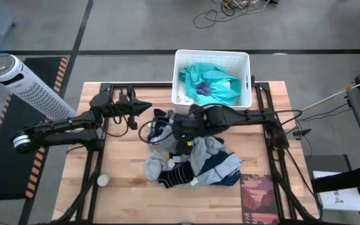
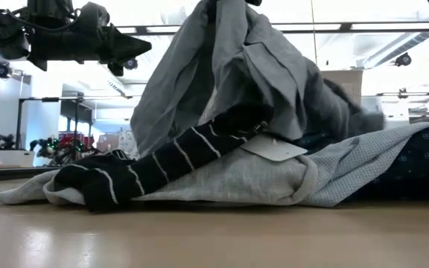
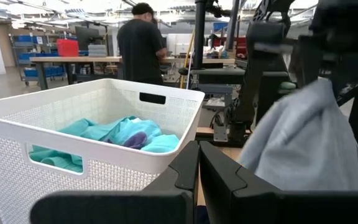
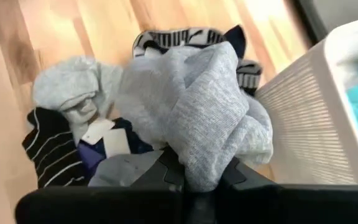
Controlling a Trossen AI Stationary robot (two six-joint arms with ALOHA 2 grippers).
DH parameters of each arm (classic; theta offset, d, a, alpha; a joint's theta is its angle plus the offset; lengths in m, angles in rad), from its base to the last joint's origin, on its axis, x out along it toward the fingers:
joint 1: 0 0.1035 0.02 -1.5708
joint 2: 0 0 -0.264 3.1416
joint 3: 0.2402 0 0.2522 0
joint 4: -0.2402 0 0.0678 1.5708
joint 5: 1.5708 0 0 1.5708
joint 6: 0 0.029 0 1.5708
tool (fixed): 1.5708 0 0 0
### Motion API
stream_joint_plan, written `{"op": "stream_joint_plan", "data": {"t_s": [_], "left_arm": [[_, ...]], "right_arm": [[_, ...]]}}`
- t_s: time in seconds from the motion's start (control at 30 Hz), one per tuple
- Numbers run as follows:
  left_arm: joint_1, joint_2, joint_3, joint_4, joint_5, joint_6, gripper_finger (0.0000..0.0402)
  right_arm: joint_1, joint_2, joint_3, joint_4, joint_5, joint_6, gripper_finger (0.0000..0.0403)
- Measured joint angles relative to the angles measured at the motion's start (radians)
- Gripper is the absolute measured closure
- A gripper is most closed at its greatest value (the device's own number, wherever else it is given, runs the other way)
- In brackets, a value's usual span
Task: Sort clothes
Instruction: Put the gray shirt into the white laundry bin
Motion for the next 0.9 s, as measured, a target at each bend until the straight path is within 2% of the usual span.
{"op": "stream_joint_plan", "data": {"t_s": [0.2,0.53,0.9], "left_arm": [[0.0,0.0,0.0,0.005,0.0,0.0,0.0402],[0.0,0.0,0.0,0.018,-0.001,-0.011,0.0402],[0.0,0.012,0.0,0.02,-0.002,-0.026,0.0402]], "right_arm": [[0.003,-0.052,-0.001,0.089,0.069,-0.044,0.0394],[-0.007,-0.112,0.0,0.323,0.086,-0.232,0.0395],[-0.031,-0.175,0.0,0.474,0.327,-0.368,0.0395]]}}
